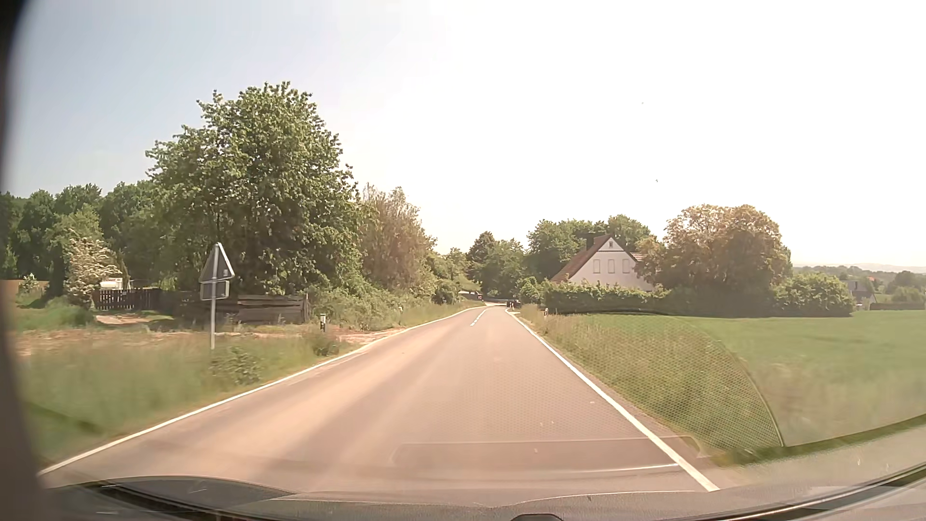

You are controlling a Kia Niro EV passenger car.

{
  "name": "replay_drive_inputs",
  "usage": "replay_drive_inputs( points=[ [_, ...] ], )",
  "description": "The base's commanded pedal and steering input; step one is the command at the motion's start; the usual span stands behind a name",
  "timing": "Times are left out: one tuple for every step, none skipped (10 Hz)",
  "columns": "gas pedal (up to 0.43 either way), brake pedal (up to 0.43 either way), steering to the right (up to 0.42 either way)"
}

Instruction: Follow the waypoints while adhering to traffic rules and regulations

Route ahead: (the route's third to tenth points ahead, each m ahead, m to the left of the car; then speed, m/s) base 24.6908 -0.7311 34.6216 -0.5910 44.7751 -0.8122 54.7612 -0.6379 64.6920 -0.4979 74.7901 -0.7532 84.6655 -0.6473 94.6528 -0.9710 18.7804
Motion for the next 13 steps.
replay_drive_inputs(
  points=[
    [0.0,0.018,0.001],
    [0.0,0.018,0.001],
    [0.0,0.012,0.0],
    [0.0,0.012,0.0],
    [0.0,0.018,0.001],
    [0.0,0.018,0.0],
    [0.0,0.018,0.001],
    [0.0,0.018,0.001],
    [0.0,0.024,0.0],
    [0.0,0.024,0.001],
    [0.0,0.024,0.001],
    [0.0,0.03,0.001],
    [0.0,0.037,0.0]
  ],
)
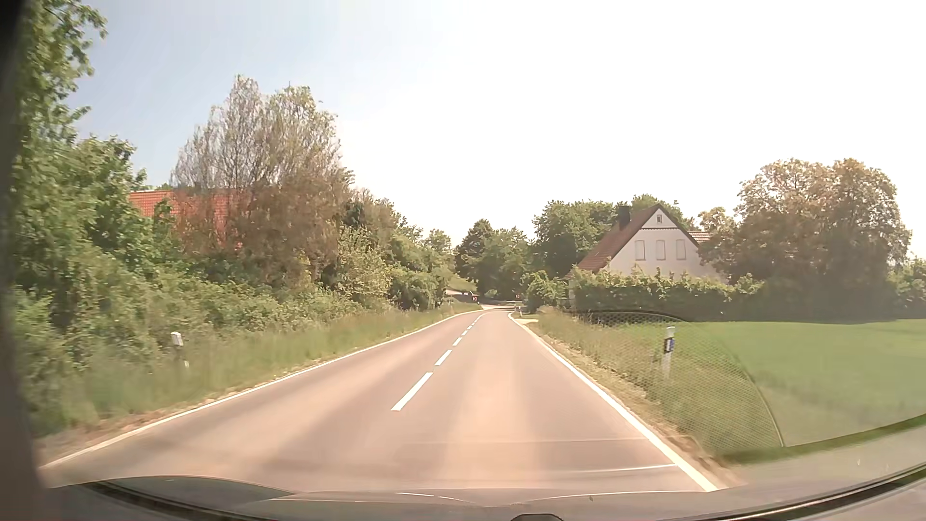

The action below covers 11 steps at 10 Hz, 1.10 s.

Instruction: Follow the waypoints while adhering to traffic rules and regulations

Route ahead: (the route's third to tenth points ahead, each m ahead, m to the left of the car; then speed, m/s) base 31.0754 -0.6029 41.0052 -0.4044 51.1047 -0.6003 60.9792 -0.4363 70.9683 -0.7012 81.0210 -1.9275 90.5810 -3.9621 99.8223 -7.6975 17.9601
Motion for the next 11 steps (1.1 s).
replay_drive_inputs(
  points=[
    [0.0,0.037,0.0],
    [0.0,0.043,0.0],
    [0.0,0.049,0.0],
    [0.0,0.055,-0.001],
    [0.0,0.067,-0.001],
    [0.0,0.073,-0.001],
    [0.0,0.091,-0.003],
    [0.0,0.098,-0.004],
    [0.0,0.116,-0.005],
    [0.0,0.128,-0.004],
    [0.0,0.134,-0.004]
  ],
)
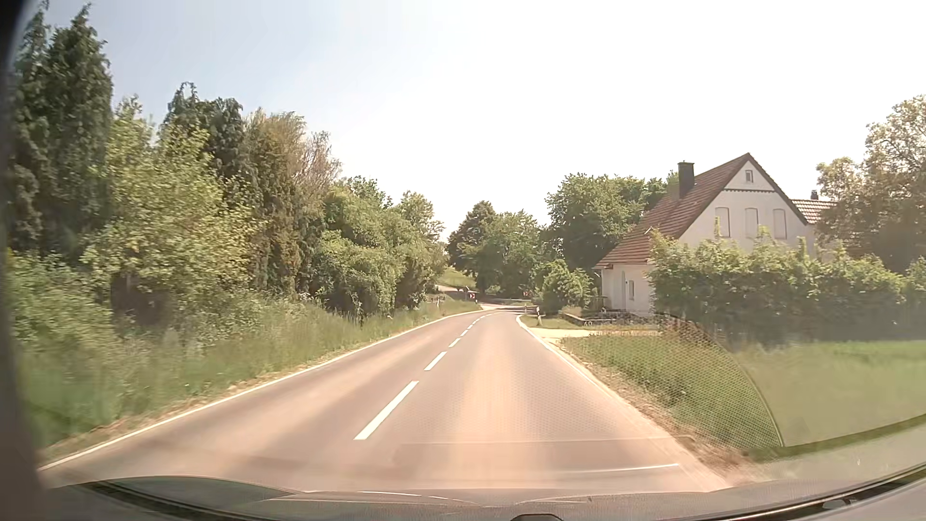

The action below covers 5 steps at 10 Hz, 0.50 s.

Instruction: Follow the waypoints while adhering to traffic rules and regulations

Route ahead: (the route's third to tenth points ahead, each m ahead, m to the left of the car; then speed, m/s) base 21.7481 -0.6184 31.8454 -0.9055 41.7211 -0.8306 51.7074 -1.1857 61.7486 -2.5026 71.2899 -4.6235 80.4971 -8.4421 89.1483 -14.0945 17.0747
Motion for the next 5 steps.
replay_drive_inputs(
  points=[
    [0.0,0.14,-0.003],
    [0.0,0.146,-0.003],
    [0.0,0.152,-0.002],
    [0.0,0.171,-0.002],
    [0.0,0.177,-0.002]
  ],
)
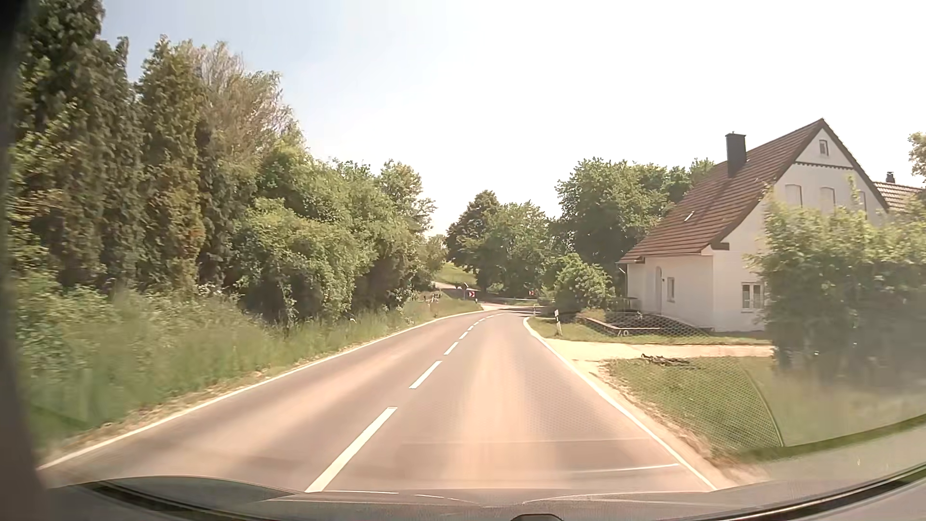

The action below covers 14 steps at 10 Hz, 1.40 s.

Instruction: Follow the waypoints while adhering to traffic rules and regulations

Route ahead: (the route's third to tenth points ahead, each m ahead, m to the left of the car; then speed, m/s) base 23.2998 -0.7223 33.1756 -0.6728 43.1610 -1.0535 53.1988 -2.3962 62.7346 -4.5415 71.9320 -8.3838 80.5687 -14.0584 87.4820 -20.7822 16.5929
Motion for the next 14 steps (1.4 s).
replay_drive_inputs(
  points=[
    [0.0,0.189,-0.001],
    [0.0,0.201,0.0],
    [0.0,0.207,0.001],
    [0.0,0.213,0.003],
    [0.0,0.22,0.004],
    [0.0,0.226,0.006],
    [0.0,0.232,0.006],
    [0.0,0.226,0.006],
    [0.0,0.22,0.006],
    [0.0,0.22,0.007],
    [0.0,0.213,0.008],
    [0.0,0.207,0.009],
    [0.0,0.207,0.01],
    [0.0,0.207,0.011]
  ],
)
